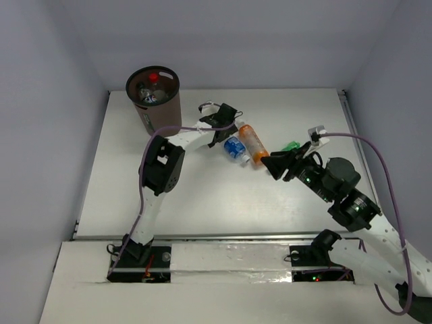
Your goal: Put the plastic bottles in the bin
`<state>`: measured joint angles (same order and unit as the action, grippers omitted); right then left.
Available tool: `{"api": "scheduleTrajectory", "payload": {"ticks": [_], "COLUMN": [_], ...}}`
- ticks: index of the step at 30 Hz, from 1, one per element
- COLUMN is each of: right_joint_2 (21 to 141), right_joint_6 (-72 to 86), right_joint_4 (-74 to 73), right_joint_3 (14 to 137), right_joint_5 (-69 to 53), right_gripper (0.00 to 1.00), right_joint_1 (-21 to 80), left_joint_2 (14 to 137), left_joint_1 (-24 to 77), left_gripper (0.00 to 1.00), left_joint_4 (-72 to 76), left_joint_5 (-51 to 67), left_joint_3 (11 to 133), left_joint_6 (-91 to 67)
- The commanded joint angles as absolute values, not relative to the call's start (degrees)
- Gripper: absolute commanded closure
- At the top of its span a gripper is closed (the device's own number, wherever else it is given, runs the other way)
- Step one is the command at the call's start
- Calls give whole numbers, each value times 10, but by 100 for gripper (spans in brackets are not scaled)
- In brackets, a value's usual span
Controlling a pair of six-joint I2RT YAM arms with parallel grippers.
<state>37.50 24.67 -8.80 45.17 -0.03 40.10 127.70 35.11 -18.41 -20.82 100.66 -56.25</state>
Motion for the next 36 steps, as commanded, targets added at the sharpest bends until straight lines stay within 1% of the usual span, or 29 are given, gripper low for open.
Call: {"api": "scheduleTrajectory", "payload": {"ticks": [1,6,7,8,9,10,11,15,19,25,30,32,36], "right_joint_2": [359,345,344,343,342,343,343,352,359,365,364,362,349], "right_joint_6": [249,244,243,243,243,242,241,238,239,250,256,258,261], "right_joint_4": [-68,-73,-74,-74,-75,-75,-75,-69,-57,-29,-18,-17,-5], "right_joint_3": [456,466,467,468,468,468,468,465,455,437,429,430,423], "right_joint_5": [-18,-14,-12,-11,-10,-10,-8,-4,-2,-6,-18,-25,-35], "right_gripper": [44,44,44,44,44,44,44,44,44,44,44,45,45], "right_joint_1": [403,403,403,403,403,403,403,403,403,403,403,403,403], "left_joint_2": [1272,1298,1298,1298,1294,1289,1283,1218,1141,1020,955,948,948], "left_joint_1": [340,330,330,330,330,330,330,330,330,324,305,289,251], "left_gripper": [22,35,40,47,50,59,62,70,71,72,72,72,72], "left_joint_4": [-222,-255,-257,-255,-254,-248,-245,-216,-202,-206,-152,-105,-16], "left_joint_5": [-214,-224,-225,-227,-227,-229,-230,-228,-235,-291,-411,-473,-545], "left_joint_3": [1035,1065,1064,1060,1056,1053,1045,1016,1016,1084,1156,1161,1143], "left_joint_6": [-563,-545,-543,-539,-537,-533,-528,-488,-435,-350,-212,-163,-44]}}
